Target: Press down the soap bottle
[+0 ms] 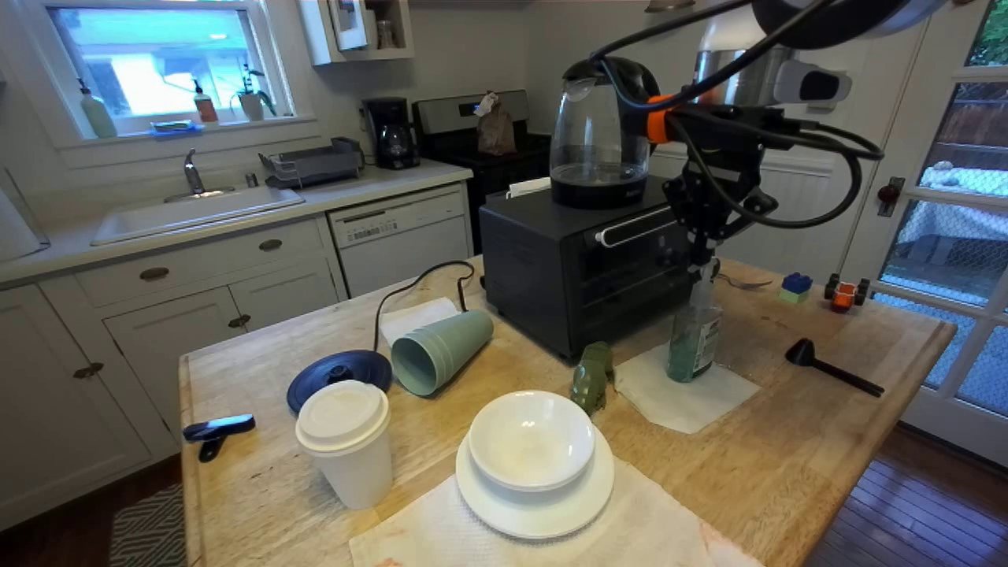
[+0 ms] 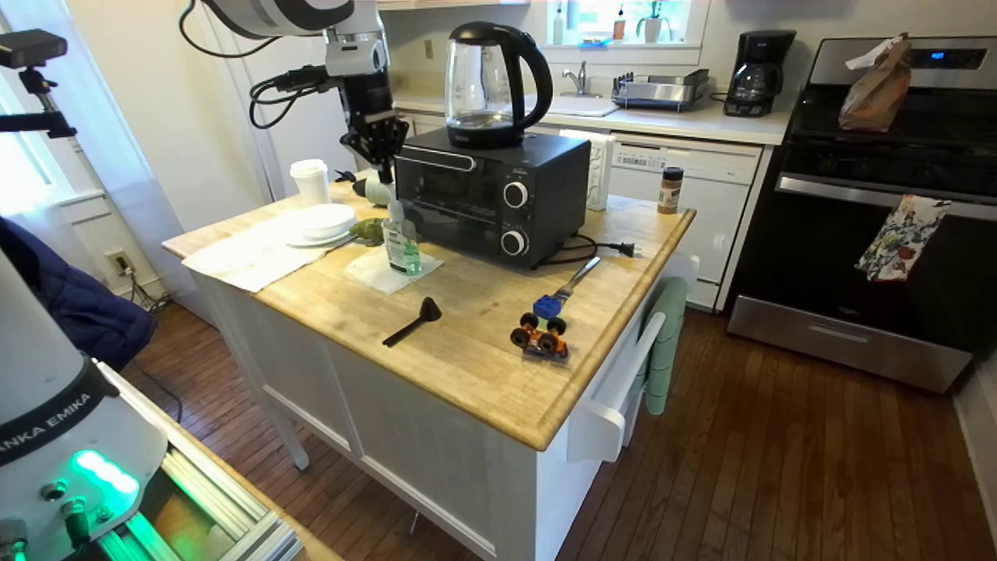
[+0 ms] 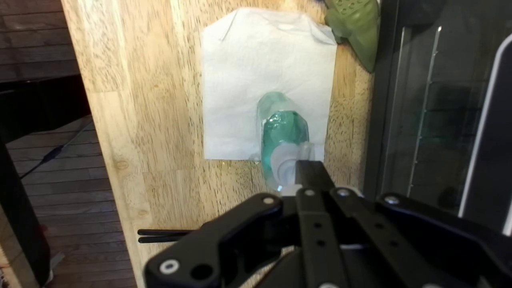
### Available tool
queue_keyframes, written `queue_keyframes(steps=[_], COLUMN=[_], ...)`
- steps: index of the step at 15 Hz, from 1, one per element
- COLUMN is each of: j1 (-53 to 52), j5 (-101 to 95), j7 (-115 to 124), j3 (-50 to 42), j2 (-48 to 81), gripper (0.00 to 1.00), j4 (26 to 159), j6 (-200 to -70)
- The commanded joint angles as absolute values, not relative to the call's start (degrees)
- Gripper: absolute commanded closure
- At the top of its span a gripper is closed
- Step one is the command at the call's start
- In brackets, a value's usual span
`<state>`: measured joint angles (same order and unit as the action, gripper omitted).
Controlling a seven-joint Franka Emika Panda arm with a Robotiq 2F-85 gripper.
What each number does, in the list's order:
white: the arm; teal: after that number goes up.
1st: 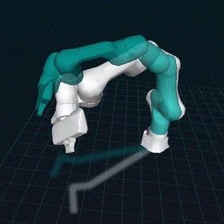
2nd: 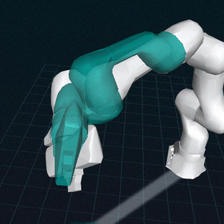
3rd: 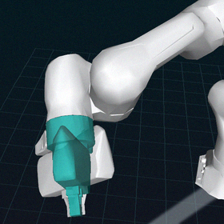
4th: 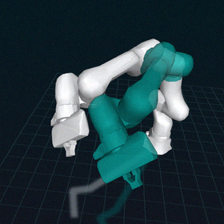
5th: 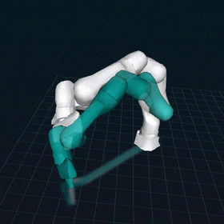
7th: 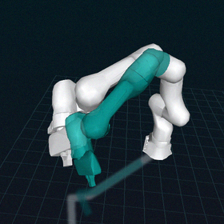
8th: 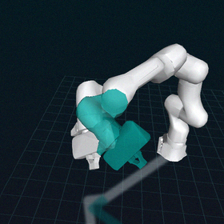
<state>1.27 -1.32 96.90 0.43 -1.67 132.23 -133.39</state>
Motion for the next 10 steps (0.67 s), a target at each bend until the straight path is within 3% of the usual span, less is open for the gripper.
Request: queue_keyframes(steps=[1, 10], j1=[1.1, 1.3], j5=[-2.5, -3.7], j7=[97.5, 98.2], j3=[0.3, 0.2], j2=[-0.9, -0.7], gripper=[1.0, 1.0], j4=[133.7, 134.8], j6=[-134.9, -135.0])
